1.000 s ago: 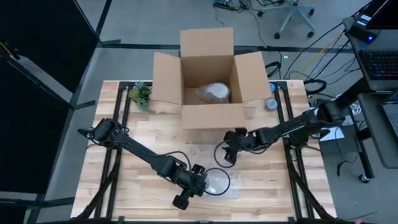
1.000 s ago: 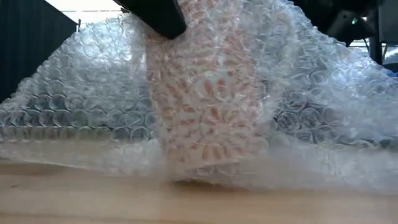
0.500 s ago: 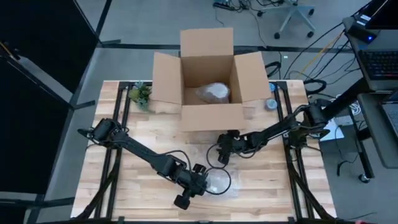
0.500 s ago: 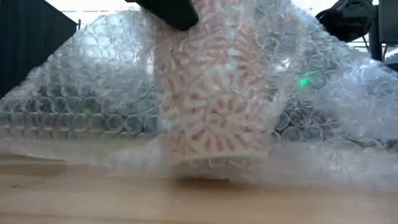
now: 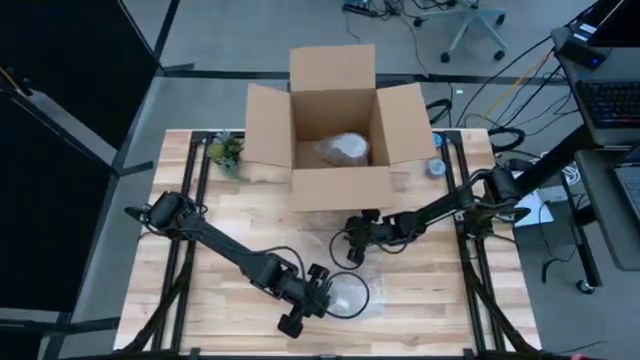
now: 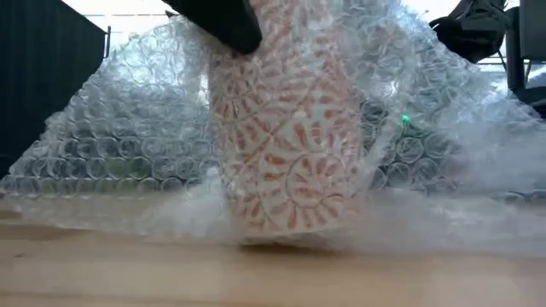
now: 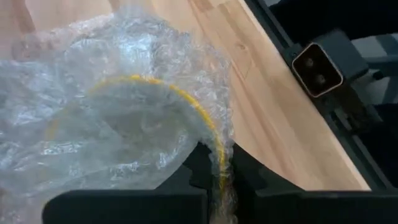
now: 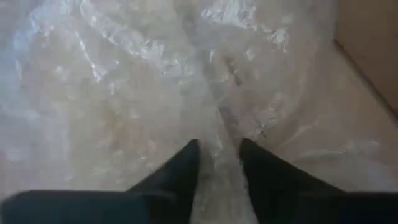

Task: Wrap mug
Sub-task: Wrap the orange mug with bubble wrap

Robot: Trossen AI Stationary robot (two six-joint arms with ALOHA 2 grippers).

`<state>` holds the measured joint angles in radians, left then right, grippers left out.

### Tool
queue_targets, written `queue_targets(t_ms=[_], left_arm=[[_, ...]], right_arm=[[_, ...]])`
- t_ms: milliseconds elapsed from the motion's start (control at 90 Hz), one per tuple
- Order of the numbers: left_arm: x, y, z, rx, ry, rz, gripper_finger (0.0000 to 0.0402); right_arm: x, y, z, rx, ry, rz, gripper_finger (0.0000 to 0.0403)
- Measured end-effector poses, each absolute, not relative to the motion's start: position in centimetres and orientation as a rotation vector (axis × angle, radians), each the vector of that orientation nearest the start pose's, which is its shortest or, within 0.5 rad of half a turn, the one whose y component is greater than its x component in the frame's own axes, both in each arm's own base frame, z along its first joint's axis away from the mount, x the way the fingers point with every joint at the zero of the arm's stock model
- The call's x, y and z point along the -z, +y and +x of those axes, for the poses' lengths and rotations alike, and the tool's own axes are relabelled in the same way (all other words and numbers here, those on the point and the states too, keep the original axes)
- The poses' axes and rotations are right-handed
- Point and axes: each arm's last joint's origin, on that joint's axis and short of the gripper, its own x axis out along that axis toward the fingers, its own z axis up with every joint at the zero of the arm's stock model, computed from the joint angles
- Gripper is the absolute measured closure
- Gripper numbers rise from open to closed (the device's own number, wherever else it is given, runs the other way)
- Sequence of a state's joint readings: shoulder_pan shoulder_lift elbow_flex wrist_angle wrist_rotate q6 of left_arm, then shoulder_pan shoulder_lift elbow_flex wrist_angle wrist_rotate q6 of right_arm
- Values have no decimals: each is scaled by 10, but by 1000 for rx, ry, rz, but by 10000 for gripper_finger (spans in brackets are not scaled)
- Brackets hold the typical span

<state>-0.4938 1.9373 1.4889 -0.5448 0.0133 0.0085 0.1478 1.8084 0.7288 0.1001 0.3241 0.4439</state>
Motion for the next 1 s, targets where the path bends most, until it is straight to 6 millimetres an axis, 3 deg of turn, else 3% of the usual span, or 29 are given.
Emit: queue_targets(t_ms=[89,300,522,767,1000], left_arm=[[-219,-199,362,446,992,275,399],[-234,-208,361,425,982,307,401],[-233,-209,358,420,1004,302,401],[-213,-202,369,426,1054,277,401],[-206,-196,375,433,1077,249,401]], right_arm=[[-93,34,302,391,887,164,391],[-99,28,296,543,859,20,401],[-107,21,292,580,857,-13,403],[-134,19,291,573,765,0,403],[-172,35,284,438,650,42,403]])
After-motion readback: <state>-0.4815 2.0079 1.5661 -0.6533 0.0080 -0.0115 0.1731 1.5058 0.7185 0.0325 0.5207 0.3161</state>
